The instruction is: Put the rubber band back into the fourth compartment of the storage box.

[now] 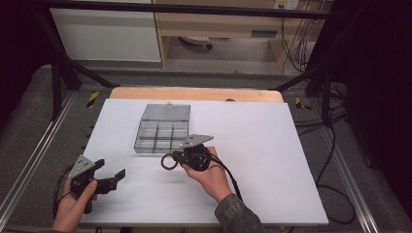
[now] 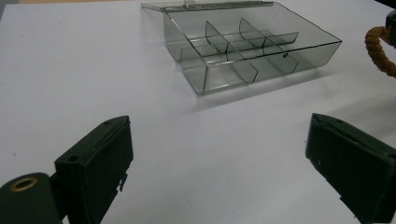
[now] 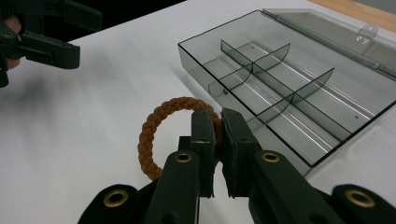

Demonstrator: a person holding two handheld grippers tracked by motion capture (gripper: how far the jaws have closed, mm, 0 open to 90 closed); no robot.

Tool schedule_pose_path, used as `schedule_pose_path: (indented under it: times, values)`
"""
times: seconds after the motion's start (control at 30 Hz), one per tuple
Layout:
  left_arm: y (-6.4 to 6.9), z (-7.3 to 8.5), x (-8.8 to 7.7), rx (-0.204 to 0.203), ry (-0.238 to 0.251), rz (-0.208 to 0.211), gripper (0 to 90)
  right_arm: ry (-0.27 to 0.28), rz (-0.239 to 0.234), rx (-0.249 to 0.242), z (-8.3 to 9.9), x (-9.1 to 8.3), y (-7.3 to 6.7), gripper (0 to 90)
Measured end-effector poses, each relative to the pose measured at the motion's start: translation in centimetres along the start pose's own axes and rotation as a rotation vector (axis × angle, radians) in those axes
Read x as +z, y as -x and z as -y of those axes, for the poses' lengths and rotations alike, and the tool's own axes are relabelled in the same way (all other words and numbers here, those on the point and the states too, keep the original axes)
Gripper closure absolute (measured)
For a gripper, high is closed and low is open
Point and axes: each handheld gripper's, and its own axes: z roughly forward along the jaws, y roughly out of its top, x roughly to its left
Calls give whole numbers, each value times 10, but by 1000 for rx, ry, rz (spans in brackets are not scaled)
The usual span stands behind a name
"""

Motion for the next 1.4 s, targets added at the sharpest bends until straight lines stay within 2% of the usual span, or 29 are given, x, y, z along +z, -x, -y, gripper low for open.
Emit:
schedule_pose_path:
  times: [0.3, 0.5, 0.67, 0.87, 1.1, 1.4]
  values:
    - [0, -1, 1, 3, -2, 0, 71, 26, -9, -13, -18, 6, -3, 847]
    - [1, 0, 0, 12, -7, 0, 70, 25, 3, -30, -26, 13, -4, 847]
    - [1, -1, 2, 10, -9, 2, 70, 30, 13, -29, -31, 15, 0, 846]
    - [0, -1, 1, 9, -4, 1, 72, 47, 20, 0, -37, 17, 8, 846]
    - [0, 0, 1, 17, -7, 0, 72, 48, 31, -13, -49, 21, 13, 846]
    - [0, -1, 2, 19, -10, 1, 72, 60, 43, -7, -59, 25, 19, 847]
